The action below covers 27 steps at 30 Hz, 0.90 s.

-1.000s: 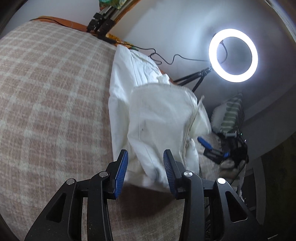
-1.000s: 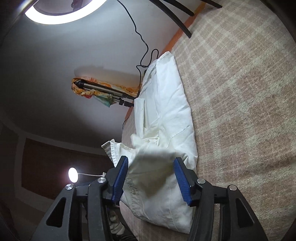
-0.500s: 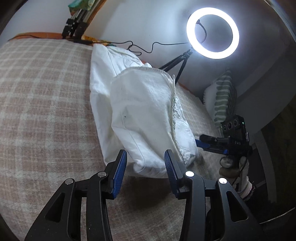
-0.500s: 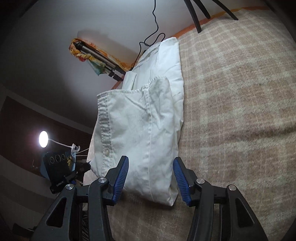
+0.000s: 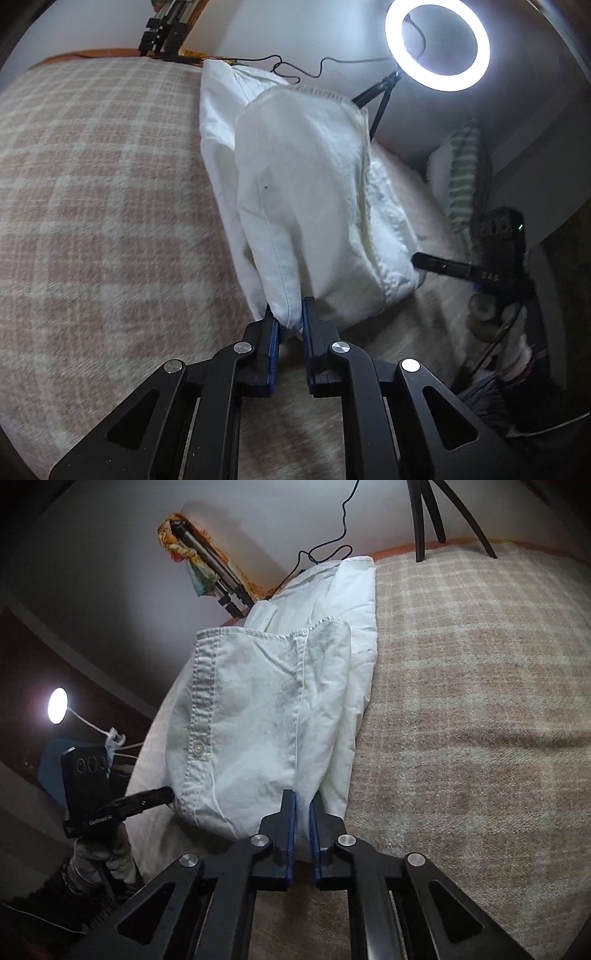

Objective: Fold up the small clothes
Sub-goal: 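Open both tools, release the folded hem, and withdraw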

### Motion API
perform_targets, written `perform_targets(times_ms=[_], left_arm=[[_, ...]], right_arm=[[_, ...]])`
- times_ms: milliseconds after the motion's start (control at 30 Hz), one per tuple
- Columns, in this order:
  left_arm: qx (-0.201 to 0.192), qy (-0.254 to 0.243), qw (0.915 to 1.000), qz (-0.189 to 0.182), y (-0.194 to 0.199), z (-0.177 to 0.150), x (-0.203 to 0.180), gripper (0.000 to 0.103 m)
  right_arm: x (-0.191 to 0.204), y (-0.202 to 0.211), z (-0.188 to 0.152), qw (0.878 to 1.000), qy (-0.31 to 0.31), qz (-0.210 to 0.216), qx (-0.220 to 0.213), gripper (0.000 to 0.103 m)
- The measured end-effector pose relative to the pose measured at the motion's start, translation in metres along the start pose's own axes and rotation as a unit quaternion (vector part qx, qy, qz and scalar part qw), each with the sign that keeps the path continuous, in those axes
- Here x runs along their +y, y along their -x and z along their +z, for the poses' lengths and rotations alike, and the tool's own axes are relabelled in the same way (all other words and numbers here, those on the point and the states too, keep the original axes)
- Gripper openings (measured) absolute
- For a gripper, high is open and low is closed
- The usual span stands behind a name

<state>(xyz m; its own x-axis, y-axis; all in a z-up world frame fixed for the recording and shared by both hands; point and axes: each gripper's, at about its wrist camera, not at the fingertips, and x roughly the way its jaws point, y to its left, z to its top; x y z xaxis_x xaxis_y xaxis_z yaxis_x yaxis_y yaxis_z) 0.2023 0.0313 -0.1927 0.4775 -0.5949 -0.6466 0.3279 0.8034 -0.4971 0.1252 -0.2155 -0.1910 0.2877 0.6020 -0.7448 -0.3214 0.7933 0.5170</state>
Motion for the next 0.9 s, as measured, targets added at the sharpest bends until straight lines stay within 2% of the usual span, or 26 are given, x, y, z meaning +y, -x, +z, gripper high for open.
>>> perform_targets(times_ms=[100,233,333,400,433,467,500,533,567,600,633,667,733,800,900], left_arm=[[-0.010,-0.037,0.9988,0.030,0.004,-0.006,-0.013,0.010],[-0.037,-0.016,0.9991,0.011,0.013,0.000,-0.011,0.014],[-0.033,0.032,0.9989,-0.011,0.011,0.012,0.003,0.022],[-0.030,0.065,0.9973,-0.017,0.007,0.019,0.011,0.030],[-0.030,0.079,0.9961,-0.022,0.006,0.024,0.015,0.030],[-0.031,0.091,0.9948,-0.033,0.004,0.028,0.019,0.030],[-0.037,0.095,0.9939,-0.043,0.004,0.030,0.020,0.024],[-0.043,0.091,0.9941,-0.041,0.004,0.031,0.019,0.018],[-0.051,0.078,0.9952,-0.028,0.006,0.031,0.016,0.005],[-0.057,0.071,0.9956,-0.022,0.010,0.030,0.011,0.005],[-0.065,0.061,0.9958,-0.017,0.014,0.028,0.007,0.005],[-0.074,0.040,0.9965,0.003,0.019,0.026,0.001,0.005],[-0.065,0.008,0.9965,0.051,0.015,0.018,-0.002,0.005],[-0.039,0.026,0.9971,0.060,0.005,0.014,0.008,0.005],[-0.044,0.025,0.9964,0.069,0.007,0.018,0.003,0.014]], right_arm=[[0.002,-0.008,-0.007,0.999,0.015,-0.031,0.013,0.002],[0.008,-0.003,-0.005,0.998,0.036,-0.043,0.006,0.003],[0.007,0.000,0.002,0.999,0.028,-0.026,0.007,0.013],[0.005,0.003,0.008,1.000,0.022,-0.021,-0.003,0.033],[0.005,0.004,0.011,1.000,0.020,-0.020,-0.007,0.035],[0.006,0.004,0.015,1.000,0.017,-0.019,-0.010,0.034],[0.006,0.003,0.019,1.000,0.015,-0.019,-0.012,0.033],[0.007,0.002,0.021,1.000,0.015,-0.021,-0.014,0.031],[0.009,-0.001,0.023,0.999,0.020,-0.027,-0.013,0.025],[0.012,-0.004,0.024,0.999,0.027,-0.036,-0.012,0.014],[0.016,-0.006,0.024,0.998,0.035,-0.045,-0.010,0.010],[0.020,-0.006,0.023,0.998,0.043,-0.053,-0.014,0.006],[0.028,-0.005,0.023,0.995,0.066,-0.075,-0.022,0.003],[0.027,-0.010,0.022,0.992,0.072,-0.107,-0.017,0.003],[0.026,-0.013,0.021,0.991,0.070,-0.109,-0.011,0.006]])
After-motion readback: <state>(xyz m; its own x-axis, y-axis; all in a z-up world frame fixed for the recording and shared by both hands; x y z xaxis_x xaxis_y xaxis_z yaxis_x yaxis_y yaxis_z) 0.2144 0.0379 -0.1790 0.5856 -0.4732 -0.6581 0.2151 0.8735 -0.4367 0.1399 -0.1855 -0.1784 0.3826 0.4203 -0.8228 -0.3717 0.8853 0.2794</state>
